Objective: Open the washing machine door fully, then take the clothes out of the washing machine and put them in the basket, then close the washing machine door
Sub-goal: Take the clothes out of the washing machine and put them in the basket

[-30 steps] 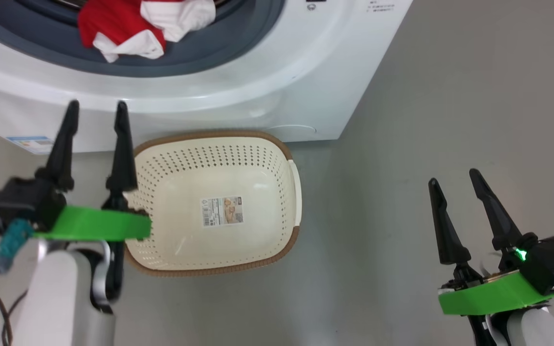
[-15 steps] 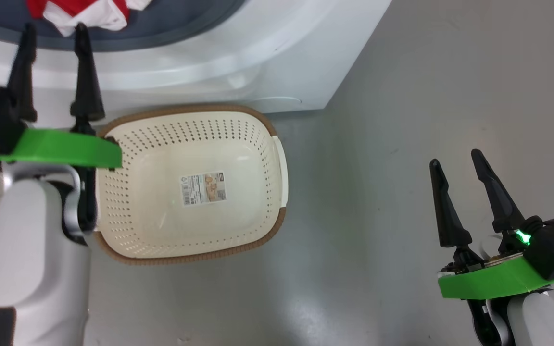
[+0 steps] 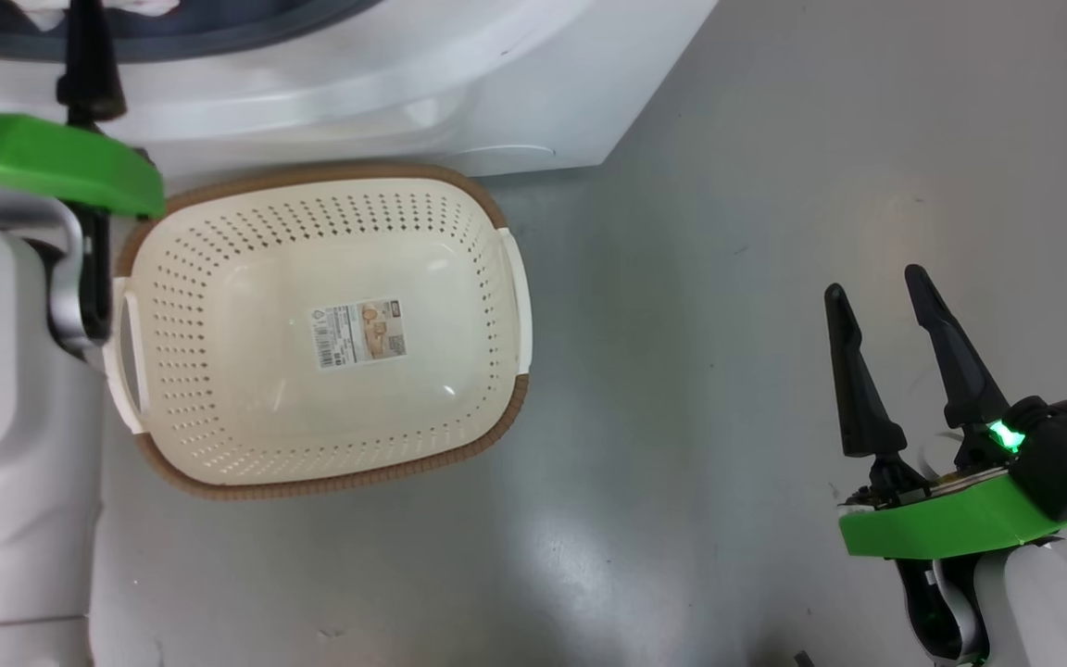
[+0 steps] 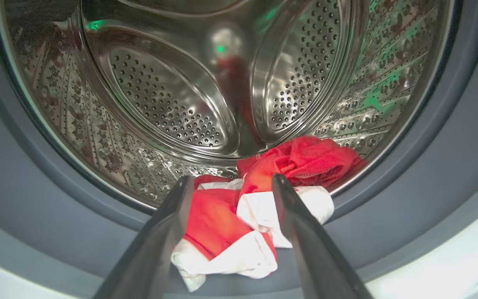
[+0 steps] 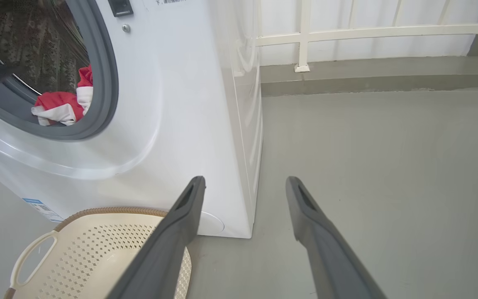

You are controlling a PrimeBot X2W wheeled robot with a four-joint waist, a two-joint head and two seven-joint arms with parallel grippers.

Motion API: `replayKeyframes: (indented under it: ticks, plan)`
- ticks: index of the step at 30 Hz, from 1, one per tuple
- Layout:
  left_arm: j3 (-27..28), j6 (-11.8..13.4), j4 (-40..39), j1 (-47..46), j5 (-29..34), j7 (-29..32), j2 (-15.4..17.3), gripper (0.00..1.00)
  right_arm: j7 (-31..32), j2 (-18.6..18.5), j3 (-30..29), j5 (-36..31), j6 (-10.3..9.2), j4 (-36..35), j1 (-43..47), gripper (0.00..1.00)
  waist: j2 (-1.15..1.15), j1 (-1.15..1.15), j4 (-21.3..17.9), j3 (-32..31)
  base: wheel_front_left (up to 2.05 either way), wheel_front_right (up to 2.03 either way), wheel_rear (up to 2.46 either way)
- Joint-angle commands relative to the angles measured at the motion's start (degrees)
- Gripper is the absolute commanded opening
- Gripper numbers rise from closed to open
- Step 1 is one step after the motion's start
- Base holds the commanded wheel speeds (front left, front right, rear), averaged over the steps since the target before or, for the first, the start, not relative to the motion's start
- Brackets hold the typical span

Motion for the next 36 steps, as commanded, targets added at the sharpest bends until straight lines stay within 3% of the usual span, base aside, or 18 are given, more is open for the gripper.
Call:
replayKeyframes:
  ticks: [1,14,20,26,36]
  plan:
    - [1.0,0.7,-0.6,-0.9,0.9,-0.5,3.0,1.00,-0.4,-0.5,1.7,0.5,0.36,-1.2,-0.5,1.00,0.00,0.00,-0.6,0.5,0.00,0.00,0.00]
    - [-0.3,2.1,13.7,-11.3,2.5,3.5,7.3,1.00,-0.4,-0.5,3.9,2.6,0.36,-0.3,-1.6,1.00,0.00,0.00,-3.1,2.7,0.00,0.00,0.00]
    - [-0.4,3.3,20.0,-16.6,2.3,8.7,8.4,1.00,-0.4,-0.5,4.7,2.9,0.36,0.6,-2.0,1.00,0.00,0.00,-4.2,3.1,0.00,0.00,0.00]
    - [-1.6,5.6,26.5,-21.1,3.4,17.7,9.6,1.00,-0.4,-0.5,5.5,3.4,0.36,1.1,-2.1,1.00,0.00,0.00,-5.2,3.2,0.00,0.00,0.00]
    - [-2.0,6.2,31.4,-22.8,2.8,22.1,10.7,1.00,-0.4,-0.5,6.6,4.2,0.36,1.6,-2.7,1.00,0.00,0.00,-6.8,3.6,0.00,0.00,0.00]
